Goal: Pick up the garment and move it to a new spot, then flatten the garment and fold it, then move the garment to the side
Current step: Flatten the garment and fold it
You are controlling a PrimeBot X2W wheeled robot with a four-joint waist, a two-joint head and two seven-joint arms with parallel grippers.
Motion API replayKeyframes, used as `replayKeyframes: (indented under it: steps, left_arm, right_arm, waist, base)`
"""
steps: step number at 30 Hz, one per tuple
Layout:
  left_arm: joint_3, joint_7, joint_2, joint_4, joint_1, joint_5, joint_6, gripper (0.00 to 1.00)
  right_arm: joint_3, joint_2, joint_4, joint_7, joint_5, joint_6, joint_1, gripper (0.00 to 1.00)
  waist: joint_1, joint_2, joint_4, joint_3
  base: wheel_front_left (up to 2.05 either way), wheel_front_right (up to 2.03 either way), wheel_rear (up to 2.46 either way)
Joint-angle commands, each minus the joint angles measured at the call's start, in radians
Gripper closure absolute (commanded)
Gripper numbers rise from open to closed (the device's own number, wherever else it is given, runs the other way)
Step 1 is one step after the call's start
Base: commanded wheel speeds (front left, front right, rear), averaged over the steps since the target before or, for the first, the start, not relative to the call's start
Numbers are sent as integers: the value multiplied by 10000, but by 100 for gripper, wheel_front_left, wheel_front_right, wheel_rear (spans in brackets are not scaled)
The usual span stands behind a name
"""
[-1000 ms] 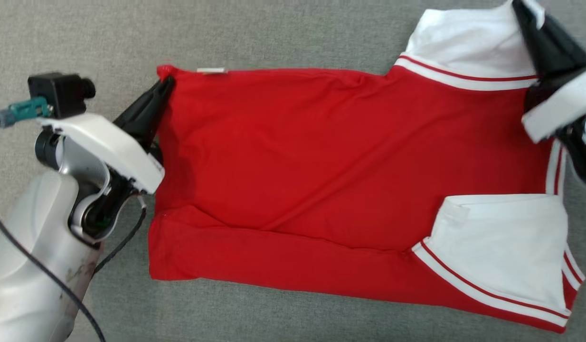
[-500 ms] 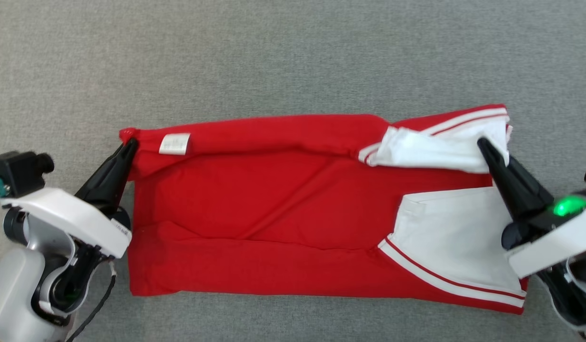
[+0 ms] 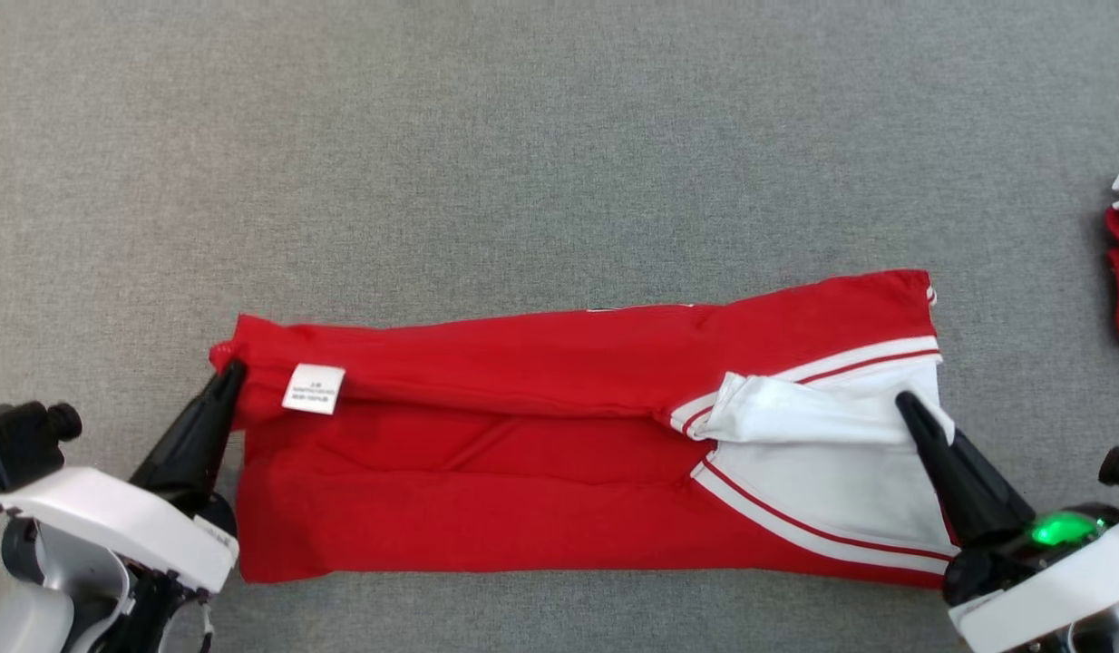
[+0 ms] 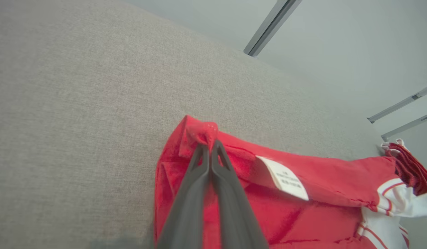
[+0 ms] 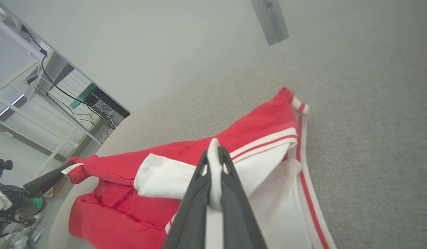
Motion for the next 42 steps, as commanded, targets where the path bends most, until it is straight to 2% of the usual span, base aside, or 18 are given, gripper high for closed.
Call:
replayKeyframes:
  steps: [1,8,9,10,11,16,20,26,30,36,42]
  left_arm:
    - [38,-22,-32,-118,266,-123,120,100]
    - [-68,-35,-355,105,951,-428,279,100]
    - [-83,-25,-370,184,969,-423,323,94]
    - [-113,-23,-421,252,966,-458,337,48]
    - [-115,-80,-467,309,942,-464,348,0]
    - [33,-730,-527,490,774,115,682,0]
    - [122,-1412,-523,365,528,935,1258,0]
    - [-115,-2143,-578,-101,35,2244,2004,0]
    - [-343,-2377,-696,-155,-246,2786,2283,0]
    - [-715,-2878,-1042,379,-574,3561,2463,0]
    - [-757,-3246,-1318,1384,-316,4034,2048,0]
  right_arm:
    - [-127,168,-88,71,51,11,256,100]
    - [-212,734,301,507,-335,11,829,100]
    - [-194,801,388,535,-399,11,825,62]
    - [-188,864,446,579,-450,11,785,0]
    - [-162,944,458,568,-436,11,743,0]
    - [-531,1182,459,-130,-1071,11,542,0]
    - [-1109,1523,547,-829,-1741,11,367,0]
    - [-2373,2404,945,-1365,-3177,9,-23,0]
    - [-2933,2845,1187,-1450,-4011,11,-242,0]
    - [-3068,3199,1741,-1472,-5221,9,-423,0]
    - [-3027,3179,2355,-1520,-5872,9,-153,0]
  waist:
    - [0,0,-15,-89]
    - [0,0,-20,-249]
    - [0,0,-15,-260]
    - [0,0,-9,-268]
    - [0,0,-7,-287]
    - [0,0,-51,-406]
    - [0,0,-83,-576]
    - [0,0,-125,-928]
    - [0,0,-160,-1126]
    - [0,0,-185,-1580]
    - [0,0,-54,-2032]
  base:
    - [0,0,0]
    - [0,0,0]
    - [0,0,0]
    - [0,0,0]
    - [0,0,0]
    - [0,0,0]
    - [0,0,0]
    - [0,0,0]
    - [0,0,0]
    - [0,0,0]
    - [0,0,0]
